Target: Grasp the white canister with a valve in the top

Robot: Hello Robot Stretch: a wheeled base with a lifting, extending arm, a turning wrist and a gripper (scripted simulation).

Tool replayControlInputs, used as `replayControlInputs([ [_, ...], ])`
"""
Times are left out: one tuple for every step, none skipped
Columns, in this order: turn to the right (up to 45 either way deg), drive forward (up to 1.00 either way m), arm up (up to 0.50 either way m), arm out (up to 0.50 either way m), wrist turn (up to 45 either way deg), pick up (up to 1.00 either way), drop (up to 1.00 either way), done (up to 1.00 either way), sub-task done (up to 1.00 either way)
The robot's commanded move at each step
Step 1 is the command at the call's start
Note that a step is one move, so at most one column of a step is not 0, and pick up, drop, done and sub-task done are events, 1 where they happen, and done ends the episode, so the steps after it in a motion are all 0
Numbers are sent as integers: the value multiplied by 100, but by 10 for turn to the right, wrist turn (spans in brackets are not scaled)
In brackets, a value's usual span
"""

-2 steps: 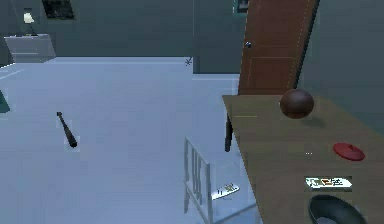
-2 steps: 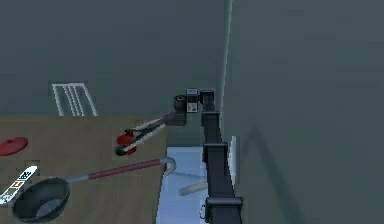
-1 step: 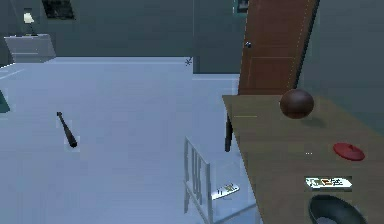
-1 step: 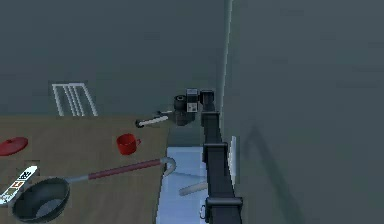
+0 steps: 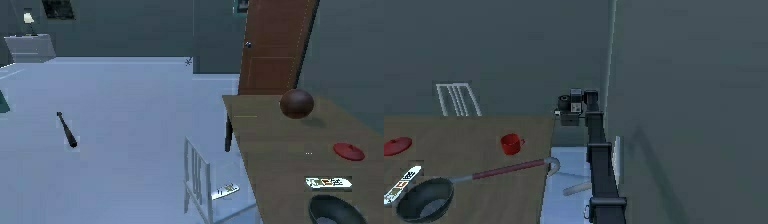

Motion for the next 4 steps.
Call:
replayControlInputs([
  [0,0,0,0,90,0,0,0,0],
  [0,0,0,0,30,0,0,0,0],
  [0,0,-50,0,0,0,0,0,0],
  [0,0,0,0,0,100,0,0,0],
])
